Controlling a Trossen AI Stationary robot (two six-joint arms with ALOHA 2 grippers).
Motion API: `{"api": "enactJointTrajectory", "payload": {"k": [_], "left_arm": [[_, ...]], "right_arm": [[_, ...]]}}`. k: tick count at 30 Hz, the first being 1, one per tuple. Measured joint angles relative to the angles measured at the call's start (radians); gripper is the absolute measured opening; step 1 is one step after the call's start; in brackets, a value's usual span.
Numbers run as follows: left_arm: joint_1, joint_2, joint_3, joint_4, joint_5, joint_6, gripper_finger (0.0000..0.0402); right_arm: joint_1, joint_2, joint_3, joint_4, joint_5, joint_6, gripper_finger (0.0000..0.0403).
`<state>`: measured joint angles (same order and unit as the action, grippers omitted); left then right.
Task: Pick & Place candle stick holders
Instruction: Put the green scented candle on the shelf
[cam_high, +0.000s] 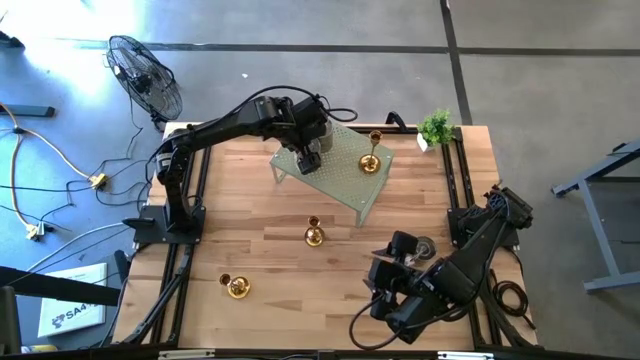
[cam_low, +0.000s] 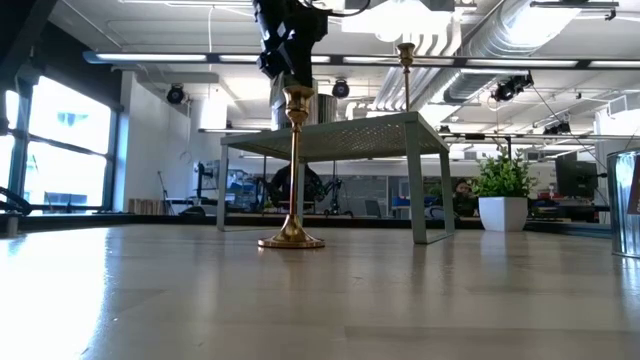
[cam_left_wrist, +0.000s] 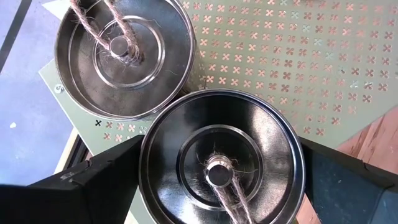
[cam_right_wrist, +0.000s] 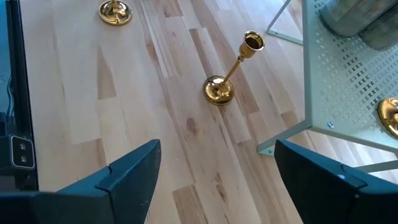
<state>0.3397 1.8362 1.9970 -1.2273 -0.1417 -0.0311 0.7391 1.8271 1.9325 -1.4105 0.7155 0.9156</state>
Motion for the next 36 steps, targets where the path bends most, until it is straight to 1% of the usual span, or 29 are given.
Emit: {"api": "enactJointTrajectory", "payload": {"k": [12,24,30,36], "left_arm": [[0.000,0.000,0.000,0.003,0.000,0.000,0.0382],[0.000,0.000,0.001,0.125,-0.003,-0.002,0.0382],[0.000,0.000,0.001,0.128,-0.002,-0.049,0.0382],[0.000,0.000,0.001,0.128,-0.002,-0.053,0.0382]], "right_arm": [[0.000,0.000,0.000,-0.006,0.000,-0.028,0.0309],[0.000,0.000,0.000,-0.006,-0.018,-0.034,0.0309],[0.000,0.000,0.000,-0.007,-0.017,-0.034,0.0309],[0.000,0.000,0.000,-0.007,-0.017,-0.034,0.0309]]}}
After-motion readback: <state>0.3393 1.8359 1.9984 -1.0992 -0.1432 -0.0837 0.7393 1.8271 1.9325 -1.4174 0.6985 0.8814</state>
